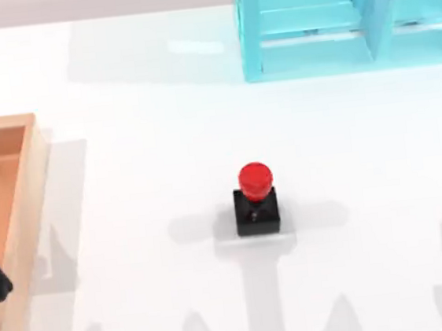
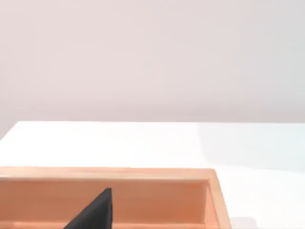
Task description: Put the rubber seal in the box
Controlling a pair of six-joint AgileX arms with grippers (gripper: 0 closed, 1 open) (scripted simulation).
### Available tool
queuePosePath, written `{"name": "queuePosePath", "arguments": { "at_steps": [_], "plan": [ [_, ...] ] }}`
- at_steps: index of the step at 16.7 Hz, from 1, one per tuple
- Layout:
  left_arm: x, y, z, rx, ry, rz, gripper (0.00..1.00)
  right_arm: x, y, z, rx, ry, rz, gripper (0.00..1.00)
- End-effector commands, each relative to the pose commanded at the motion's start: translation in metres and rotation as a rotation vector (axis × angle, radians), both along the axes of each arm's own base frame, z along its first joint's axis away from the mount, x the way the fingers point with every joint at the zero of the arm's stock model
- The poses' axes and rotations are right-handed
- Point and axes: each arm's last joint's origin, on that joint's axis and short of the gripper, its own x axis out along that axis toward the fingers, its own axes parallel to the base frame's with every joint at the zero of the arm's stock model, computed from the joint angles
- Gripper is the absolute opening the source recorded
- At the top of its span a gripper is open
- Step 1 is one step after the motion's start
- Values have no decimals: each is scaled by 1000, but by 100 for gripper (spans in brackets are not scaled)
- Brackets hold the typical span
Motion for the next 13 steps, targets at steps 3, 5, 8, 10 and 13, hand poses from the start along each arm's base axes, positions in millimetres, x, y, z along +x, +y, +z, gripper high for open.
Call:
{"name": "queuePosePath", "arguments": {
  "at_steps": [3,5,8,10,13],
  "plan": [
    [0,0,2,-8,5,-5,100,0,0,0,0,0,0,100],
    [0,-3,10,-46,36,-29,100,0,0,0,0,0,0,100],
    [2,-10,38,-132,147,-89,100,0,0,0,0,0,0,100],
    [9,-16,66,-176,254,-129,100,0,0,0,0,0,0,100],
    [33,-29,117,-203,423,-177,100,0,0,0,0,0,0,100]
  ]
}}
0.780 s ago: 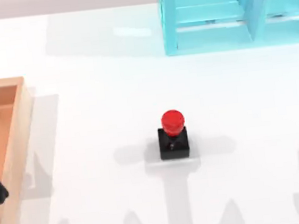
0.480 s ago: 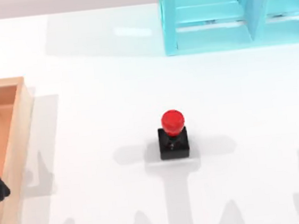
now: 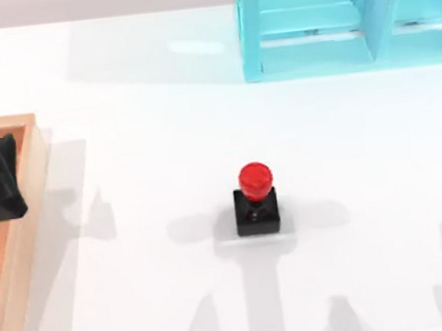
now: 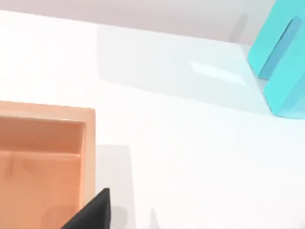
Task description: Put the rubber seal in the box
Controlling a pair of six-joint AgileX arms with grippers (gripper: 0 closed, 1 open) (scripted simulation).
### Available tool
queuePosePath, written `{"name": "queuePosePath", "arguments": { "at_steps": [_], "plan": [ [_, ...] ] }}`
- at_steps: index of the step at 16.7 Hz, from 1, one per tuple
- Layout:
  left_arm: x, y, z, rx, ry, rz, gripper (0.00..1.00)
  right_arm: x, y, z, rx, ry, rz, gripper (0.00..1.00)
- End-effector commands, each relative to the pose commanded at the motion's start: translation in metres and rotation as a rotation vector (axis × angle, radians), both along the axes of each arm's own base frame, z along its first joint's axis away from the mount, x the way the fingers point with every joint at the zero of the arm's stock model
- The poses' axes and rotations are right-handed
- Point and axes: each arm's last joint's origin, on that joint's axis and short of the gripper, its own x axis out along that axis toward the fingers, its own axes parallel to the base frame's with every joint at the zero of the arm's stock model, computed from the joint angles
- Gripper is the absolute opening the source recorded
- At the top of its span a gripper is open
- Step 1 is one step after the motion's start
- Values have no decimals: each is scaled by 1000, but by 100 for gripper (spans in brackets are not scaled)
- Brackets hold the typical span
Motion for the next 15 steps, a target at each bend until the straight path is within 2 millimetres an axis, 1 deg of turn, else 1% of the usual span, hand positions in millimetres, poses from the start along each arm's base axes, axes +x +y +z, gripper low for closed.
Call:
{"name": "queuePosePath", "arguments": {
  "at_steps": [2,3,4,6,8,11,13,15],
  "plan": [
    [24,-12,35,-1,75,-31,100,0,0,0,0,0,0,100],
    [36,-20,50,0,109,-42,100,0,0,0,0,0,0,100],
    [48,-27,61,1,143,-52,100,0,0,0,0,0,0,100],
    [69,-43,73,8,234,-67,100,0,0,0,0,0,0,100],
    [88,-61,72,31,362,-76,100,0,0,0,0,0,0,100],
    [123,-96,57,82,590,-85,100,0,0,0,0,0,0,100],
    [149,-126,44,110,737,-90,100,0,0,0,0,0,0,100],
    [170,-160,27,138,878,-92,100,0,0,0,0,0,0,100]
  ]
}}
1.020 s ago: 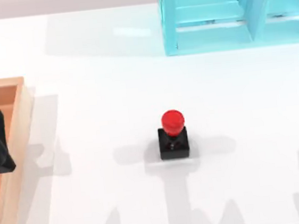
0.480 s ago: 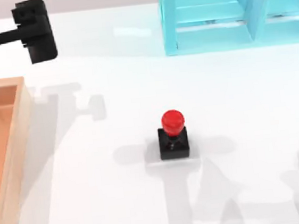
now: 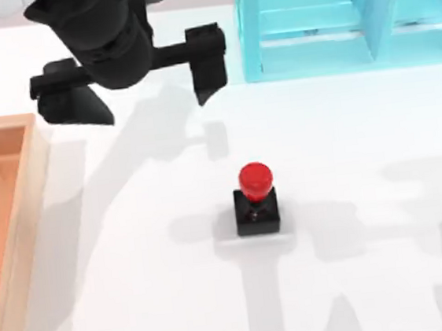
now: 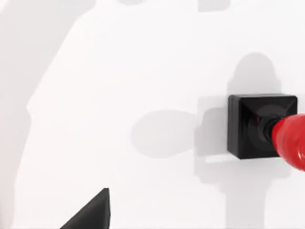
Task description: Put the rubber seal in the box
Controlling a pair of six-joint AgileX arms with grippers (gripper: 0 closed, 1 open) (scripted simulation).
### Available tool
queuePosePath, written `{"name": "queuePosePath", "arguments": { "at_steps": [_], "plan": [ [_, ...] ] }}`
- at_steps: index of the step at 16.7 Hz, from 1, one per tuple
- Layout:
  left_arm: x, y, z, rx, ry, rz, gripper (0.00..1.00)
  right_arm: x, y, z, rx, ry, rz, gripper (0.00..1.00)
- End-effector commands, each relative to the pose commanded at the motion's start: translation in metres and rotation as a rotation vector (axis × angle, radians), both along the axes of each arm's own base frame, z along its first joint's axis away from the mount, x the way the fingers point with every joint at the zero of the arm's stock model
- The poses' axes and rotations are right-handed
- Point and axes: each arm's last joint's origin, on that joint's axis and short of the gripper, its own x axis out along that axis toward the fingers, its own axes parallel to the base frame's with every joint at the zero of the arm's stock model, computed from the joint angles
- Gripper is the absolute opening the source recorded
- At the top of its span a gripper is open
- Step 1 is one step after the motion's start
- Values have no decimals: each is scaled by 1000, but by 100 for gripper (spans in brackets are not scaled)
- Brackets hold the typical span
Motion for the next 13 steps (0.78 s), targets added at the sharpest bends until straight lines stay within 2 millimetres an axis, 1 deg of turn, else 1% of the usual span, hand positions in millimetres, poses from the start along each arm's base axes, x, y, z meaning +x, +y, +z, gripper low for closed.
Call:
{"name": "queuePosePath", "arguments": {
  "at_steps": [2,4,7,10,13],
  "plan": [
    [15,-34,-19,48,123,-1,100,0,0,0,0,0,0,100],
    [23,-64,-37,104,213,1,100,0,0,0,0,0,0,100],
    [26,-97,-54,169,273,0,100,0,0,0,0,0,0,100],
    [26,-116,-58,181,263,-3,100,0,0,0,0,0,0,100],
    [25,-119,-56,173,249,-3,100,0,0,0,0,0,0,100]
  ]
}}
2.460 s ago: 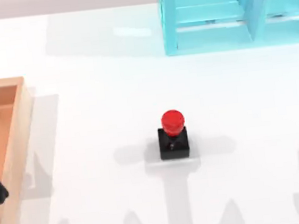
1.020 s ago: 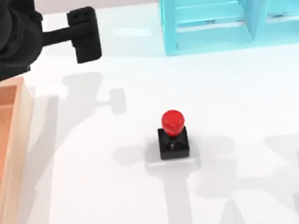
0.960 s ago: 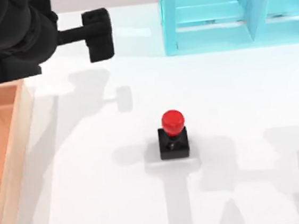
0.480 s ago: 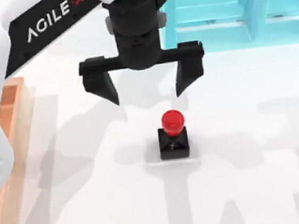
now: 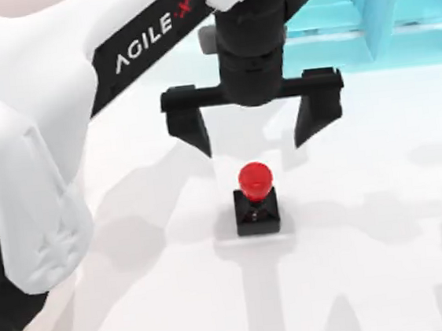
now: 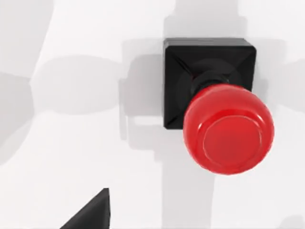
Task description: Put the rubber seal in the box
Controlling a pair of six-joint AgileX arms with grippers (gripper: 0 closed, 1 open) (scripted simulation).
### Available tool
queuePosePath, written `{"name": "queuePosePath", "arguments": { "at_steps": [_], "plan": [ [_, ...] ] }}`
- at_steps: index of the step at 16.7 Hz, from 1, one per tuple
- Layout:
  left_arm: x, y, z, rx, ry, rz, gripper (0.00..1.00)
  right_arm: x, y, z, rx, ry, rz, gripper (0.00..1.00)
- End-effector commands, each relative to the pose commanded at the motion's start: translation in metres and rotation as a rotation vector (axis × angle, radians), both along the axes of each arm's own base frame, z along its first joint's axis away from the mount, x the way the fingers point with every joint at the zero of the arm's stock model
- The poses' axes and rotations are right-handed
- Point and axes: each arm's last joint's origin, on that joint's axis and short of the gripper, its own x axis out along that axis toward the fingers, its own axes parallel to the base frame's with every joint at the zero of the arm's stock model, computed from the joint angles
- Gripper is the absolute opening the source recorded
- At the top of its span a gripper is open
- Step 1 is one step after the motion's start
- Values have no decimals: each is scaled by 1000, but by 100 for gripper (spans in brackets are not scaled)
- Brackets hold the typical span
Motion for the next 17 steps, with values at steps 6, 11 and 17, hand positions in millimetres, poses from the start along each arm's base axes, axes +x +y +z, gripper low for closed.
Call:
{"name": "queuePosePath", "arguments": {
  "at_steps": [6,11,17],
  "plan": [
    [2,1,-4,-1,0,2,100,0,0,0,0,0,0,100],
    [4,-2,-52,0,0,0,100,0,0,0,0,0,0,100],
    [0,0,-100,0,0,0,100,0,0,0,0,0,0,100]
  ]
}}
